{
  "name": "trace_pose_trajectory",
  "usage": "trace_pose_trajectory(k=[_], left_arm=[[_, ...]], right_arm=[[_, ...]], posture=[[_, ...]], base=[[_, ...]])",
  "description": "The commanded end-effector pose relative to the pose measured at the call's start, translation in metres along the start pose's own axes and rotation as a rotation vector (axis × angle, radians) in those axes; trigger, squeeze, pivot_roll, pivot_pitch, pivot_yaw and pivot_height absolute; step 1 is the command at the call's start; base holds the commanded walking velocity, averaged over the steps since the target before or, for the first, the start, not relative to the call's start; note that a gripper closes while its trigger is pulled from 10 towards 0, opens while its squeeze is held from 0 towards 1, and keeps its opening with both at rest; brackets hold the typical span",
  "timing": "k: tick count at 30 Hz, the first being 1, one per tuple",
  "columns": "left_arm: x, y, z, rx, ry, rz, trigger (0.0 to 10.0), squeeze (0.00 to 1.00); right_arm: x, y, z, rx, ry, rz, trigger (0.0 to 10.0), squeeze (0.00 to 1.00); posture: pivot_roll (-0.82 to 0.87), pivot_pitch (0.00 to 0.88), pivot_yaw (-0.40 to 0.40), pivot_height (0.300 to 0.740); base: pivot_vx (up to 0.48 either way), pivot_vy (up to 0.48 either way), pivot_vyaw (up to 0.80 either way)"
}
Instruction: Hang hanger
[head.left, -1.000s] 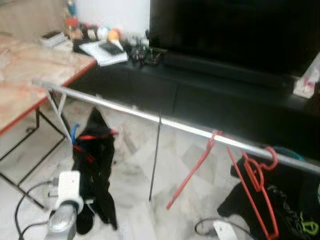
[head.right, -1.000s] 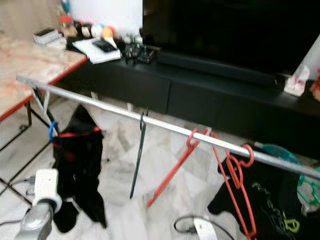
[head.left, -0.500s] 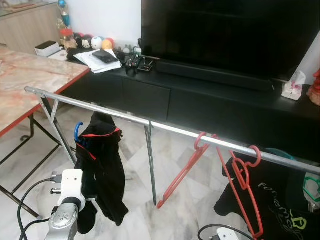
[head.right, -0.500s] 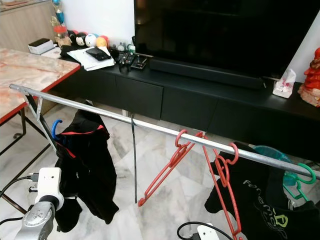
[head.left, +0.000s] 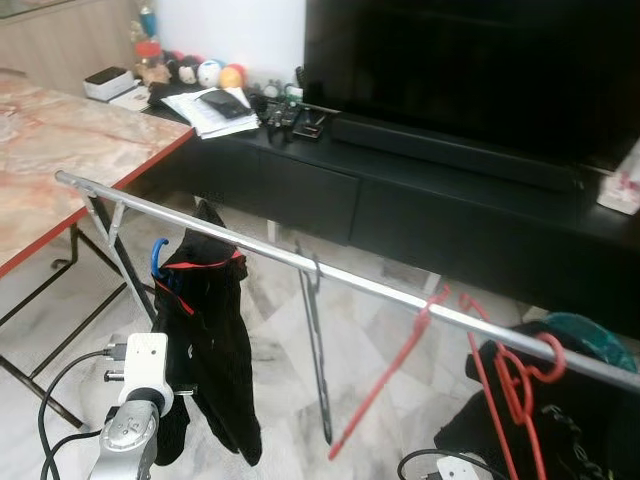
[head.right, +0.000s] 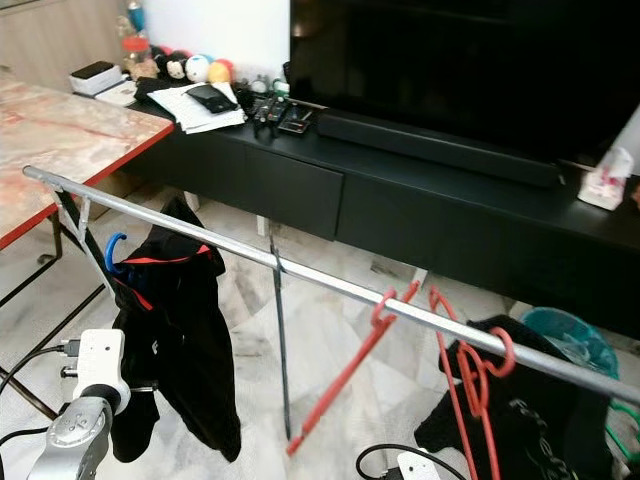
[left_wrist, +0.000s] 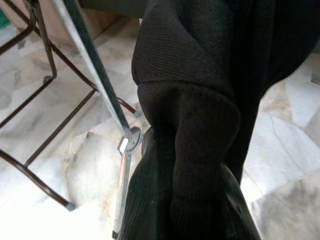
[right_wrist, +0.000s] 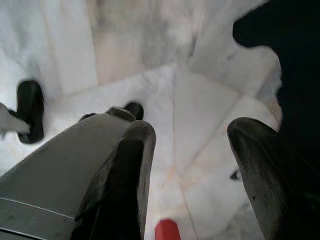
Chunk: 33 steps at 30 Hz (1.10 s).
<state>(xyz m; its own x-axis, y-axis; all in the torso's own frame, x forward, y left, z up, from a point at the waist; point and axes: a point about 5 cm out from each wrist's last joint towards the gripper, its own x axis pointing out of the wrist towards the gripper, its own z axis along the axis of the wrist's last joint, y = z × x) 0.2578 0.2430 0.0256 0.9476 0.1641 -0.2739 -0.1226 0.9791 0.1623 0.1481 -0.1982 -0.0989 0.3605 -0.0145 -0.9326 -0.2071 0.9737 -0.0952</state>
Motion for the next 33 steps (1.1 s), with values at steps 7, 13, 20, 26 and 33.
trace_pose_trajectory(k=[7, 13, 20, 26, 33], left_arm=[[0.001, -0.006, 0.012, -0.012, -0.069, -0.014, 10.0, 0.00], [-0.001, -0.008, 0.009, -0.011, -0.057, -0.037, 10.0, 0.00], [0.000, -0.012, 0.009, 0.012, -0.036, -0.090, 10.0, 0.00], [0.007, -0.013, 0.014, 0.052, -0.030, -0.135, 10.0, 0.00], [0.023, -0.014, 0.027, 0.095, -0.032, -0.153, 10.0, 0.00]], right_arm=[[-0.001, -0.005, -0.003, -0.005, 0.011, -0.010, 10.0, 0.00], [-0.001, -0.005, -0.003, -0.015, 0.013, -0.007, 10.0, 0.00], [-0.001, -0.006, -0.002, -0.032, 0.013, -0.009, 10.0, 0.00], [-0.001, -0.006, -0.001, -0.036, 0.009, -0.010, 10.0, 0.00], [-0.001, -0.006, 0.001, -0.044, 0.006, -0.009, 10.0, 0.00]], posture=[[-0.02, 0.028, -0.040, 0.740], [-0.02, 0.034, -0.040, 0.740], [-0.03, 0.043, -0.042, 0.740], [-0.02, 0.049, -0.042, 0.740], [-0.03, 0.057, -0.039, 0.740]], base=[[0.211, 0.000, 0.00], [0.000, 0.000, 0.00], [0.000, 0.000, 0.00], [0.000, 0.000, 0.00], [0.000, 0.000, 0.00]])
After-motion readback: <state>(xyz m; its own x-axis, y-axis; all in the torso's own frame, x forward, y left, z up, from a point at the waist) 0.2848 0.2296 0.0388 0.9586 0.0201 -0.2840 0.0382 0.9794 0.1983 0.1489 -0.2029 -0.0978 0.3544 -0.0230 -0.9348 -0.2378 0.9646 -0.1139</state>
